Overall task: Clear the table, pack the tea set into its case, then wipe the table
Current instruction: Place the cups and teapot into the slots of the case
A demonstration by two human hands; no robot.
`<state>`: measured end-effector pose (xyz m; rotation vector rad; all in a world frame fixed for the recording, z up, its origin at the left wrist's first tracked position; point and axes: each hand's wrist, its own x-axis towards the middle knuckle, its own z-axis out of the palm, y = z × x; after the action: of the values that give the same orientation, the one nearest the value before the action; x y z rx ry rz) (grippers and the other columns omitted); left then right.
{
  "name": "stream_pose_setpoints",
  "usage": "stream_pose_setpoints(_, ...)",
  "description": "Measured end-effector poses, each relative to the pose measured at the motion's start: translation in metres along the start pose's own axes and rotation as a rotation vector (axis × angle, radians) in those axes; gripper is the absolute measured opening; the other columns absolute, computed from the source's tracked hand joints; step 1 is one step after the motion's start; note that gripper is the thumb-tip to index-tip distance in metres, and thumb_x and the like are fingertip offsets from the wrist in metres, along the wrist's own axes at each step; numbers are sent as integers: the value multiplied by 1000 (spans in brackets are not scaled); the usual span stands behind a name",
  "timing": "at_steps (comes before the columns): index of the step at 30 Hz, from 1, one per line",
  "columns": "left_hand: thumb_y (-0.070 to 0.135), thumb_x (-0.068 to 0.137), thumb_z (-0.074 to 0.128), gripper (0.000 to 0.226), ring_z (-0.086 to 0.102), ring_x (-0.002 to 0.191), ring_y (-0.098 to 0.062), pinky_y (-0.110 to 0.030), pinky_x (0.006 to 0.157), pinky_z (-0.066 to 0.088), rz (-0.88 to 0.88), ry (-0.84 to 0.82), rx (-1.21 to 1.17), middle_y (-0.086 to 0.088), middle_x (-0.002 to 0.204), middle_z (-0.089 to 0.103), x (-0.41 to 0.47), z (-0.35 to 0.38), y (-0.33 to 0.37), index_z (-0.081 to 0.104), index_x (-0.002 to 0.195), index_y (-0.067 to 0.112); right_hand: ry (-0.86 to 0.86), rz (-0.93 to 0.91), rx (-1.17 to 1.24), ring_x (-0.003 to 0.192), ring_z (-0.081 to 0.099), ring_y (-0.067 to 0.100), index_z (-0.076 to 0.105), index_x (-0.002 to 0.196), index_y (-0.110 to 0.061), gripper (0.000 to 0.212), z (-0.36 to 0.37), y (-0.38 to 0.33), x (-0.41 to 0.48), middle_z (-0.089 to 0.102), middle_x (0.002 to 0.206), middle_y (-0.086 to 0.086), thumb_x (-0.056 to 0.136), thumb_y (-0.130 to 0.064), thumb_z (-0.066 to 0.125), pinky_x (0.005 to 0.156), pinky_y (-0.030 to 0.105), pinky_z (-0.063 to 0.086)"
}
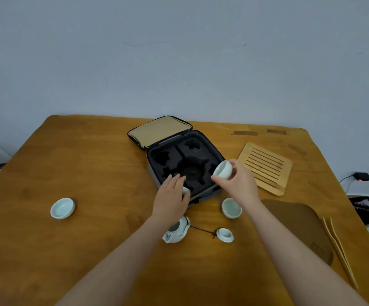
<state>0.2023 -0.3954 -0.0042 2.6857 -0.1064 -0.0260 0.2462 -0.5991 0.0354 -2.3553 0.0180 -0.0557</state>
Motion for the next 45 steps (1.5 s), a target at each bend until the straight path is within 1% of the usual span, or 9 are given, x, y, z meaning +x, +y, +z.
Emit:
stream_pose_setpoints(3, 31, 100, 22, 52, 16, 147, -19, -32, 122, 4, 9, -24, 164, -3, 154, 33, -4, 20, -11, 34, 147, 14, -8, 93, -79, 88, 61, 14, 47, 130, -29, 69, 5, 12, 17, 63, 106, -6, 72, -53, 77, 64, 30, 53)
stream_pose_setpoints(7, 40, 85, 2, 77, 26, 144, -21, -33, 120, 4, 23, 11, 152, -7, 149, 40, -1, 27, -15, 42, 143, 10, 15, 66, -196, 89, 60, 17, 50, 125, -26, 65, 23, 12, 35, 62, 105, -6, 74, -56, 74, 69, 37, 55)
stream_pose_setpoints(11, 38, 88, 9, 72, 32, 142, -24, -37, 121, 13, 16, -21, 147, -8, 146, 45, -1, 28, -17, 46, 141, 8, 40, -64, -419, 95, 55, 20, 56, 121, -26, 62, 35, 16, 44, 62, 103, -4, 73, -62, 71, 83, 39, 49)
stream_pose_setpoints(17, 32, 90, 24, 59, 46, 132, -28, -40, 114, 25, 29, -16, 145, -11, 134, 57, 0, 29, -20, 58, 130, 4, -161, -178, -686, 111, 48, 23, 53, 134, -27, 62, 26, 12, 58, 60, 118, -1, 82, -59, 63, 88, 36, 40)
stream_pose_setpoints(25, 43, 80, -7, 85, 15, 147, -21, -32, 120, 0, 43, -68, 177, -6, 156, 29, -1, 22, -15, 30, 149, 10, -272, -146, -767, 109, 46, 21, 57, 130, -24, 47, 19, -2, 57, 65, 113, 1, 90, -48, 59, 81, 34, 41)
stream_pose_setpoints(28, 43, 82, -7, 83, 10, 148, -20, -31, 119, -3, 45, -88, 183, -5, 157, 25, -2, 19, -15, 26, 151, 12, -292, -128, -839, 108, 45, 22, 61, 119, -22, 35, 23, -9, 53, 65, 102, 2, 92, -45, 57, 78, 34, 42)
stream_pose_setpoints(32, 36, 98, 14, 59, 6, 148, -19, -32, 121, -2, 35, -130, 188, -4, 159, 20, -1, 17, -15, 22, 152, 12, -258, -104, -840, 108, 46, 24, 66, 108, -21, 25, 26, -12, 48, 60, 89, 3, 93, -40, 59, 88, 36, 41)
stream_pose_setpoints(36, 42, 88, -3, 75, 6, 148, -19, -32, 120, -3, 35, -118, 202, -4, 159, 20, -3, 17, -14, 21, 152, 13, -191, -130, -879, 115, 46, 25, 68, 98, -24, 21, 31, -7, 42, 68, 91, 2, 94, -41, 58, 115, 44, 23)
stream_pose_setpoints(45, 45, 77, -12, 88, 5, 149, -19, -32, 119, -5, 47, -106, 192, -4, 159, 19, -3, 18, -15, 20, 152, 14, -182, -125, -917, 108, 44, 25, 56, 71, -25, 24, 40, -8, 41, 53, 71, -4, 94, -20, 57, 114, 46, 23)
